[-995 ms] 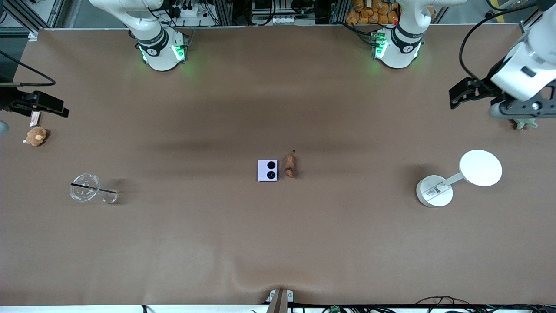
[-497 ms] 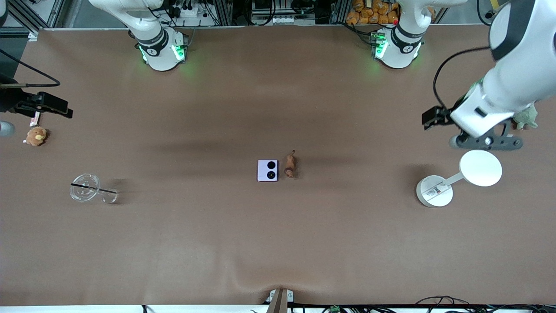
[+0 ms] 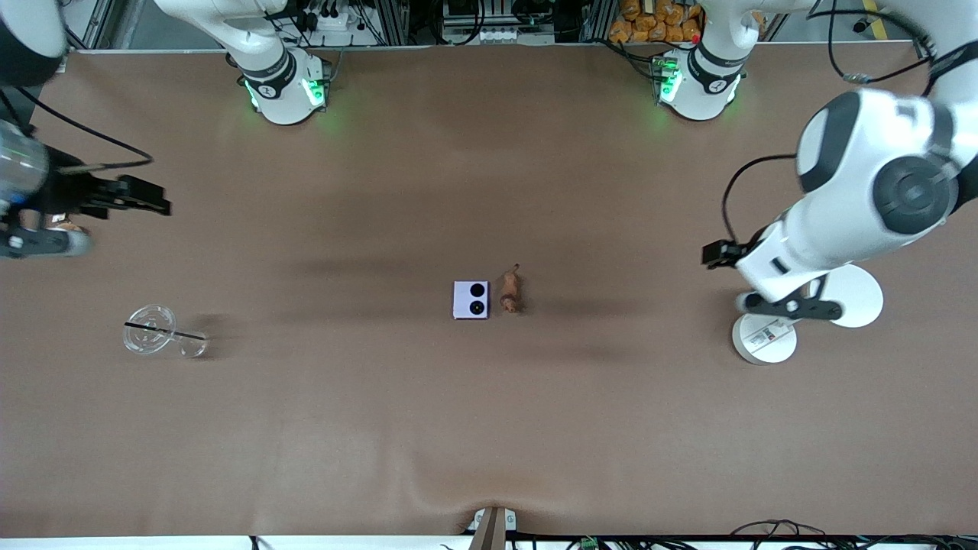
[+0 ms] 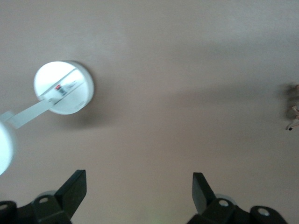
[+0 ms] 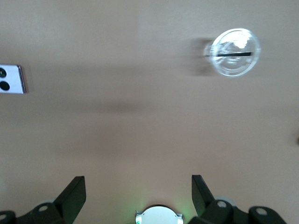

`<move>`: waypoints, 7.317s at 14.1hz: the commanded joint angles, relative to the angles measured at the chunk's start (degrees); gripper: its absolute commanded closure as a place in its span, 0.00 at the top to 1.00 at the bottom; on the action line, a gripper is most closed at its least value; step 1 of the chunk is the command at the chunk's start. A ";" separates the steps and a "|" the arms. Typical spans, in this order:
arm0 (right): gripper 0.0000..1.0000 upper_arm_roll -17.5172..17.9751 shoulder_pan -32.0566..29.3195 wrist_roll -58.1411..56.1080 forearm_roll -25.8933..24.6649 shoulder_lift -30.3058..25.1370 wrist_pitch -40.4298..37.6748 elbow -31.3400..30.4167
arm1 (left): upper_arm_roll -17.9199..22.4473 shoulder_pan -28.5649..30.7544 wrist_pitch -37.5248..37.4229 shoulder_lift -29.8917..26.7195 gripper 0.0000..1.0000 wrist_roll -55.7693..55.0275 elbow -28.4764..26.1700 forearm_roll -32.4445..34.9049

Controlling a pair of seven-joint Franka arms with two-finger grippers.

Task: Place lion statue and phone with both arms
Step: 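Bring the left gripper over the lion while the right gripper nears the phone, then grasp the lion with the left gripper while the right gripper grasps the phone, then carry the lion toward the lamp while the right gripper carries the phone, then set the lion beside the lamp base while the right gripper lowers the phone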

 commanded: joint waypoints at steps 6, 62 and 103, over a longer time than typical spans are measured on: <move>1.00 -0.32 7.46 0.54 1.20 10.23 9.69 0.82 | -0.40 -6.99 11.45 9.74 1.00 -1.11 1.42 -0.59; 1.00 -0.41 29.17 21.61 11.49 33.26 45.81 -0.94 | 2.23 -11.32 21.39 17.05 0.00 -18.80 5.99 5.74; 0.07 -11.90 33.04 28.07 10.52 28.79 45.48 -0.94 | -2.77 12.16 38.62 16.61 0.00 4.59 -13.61 7.41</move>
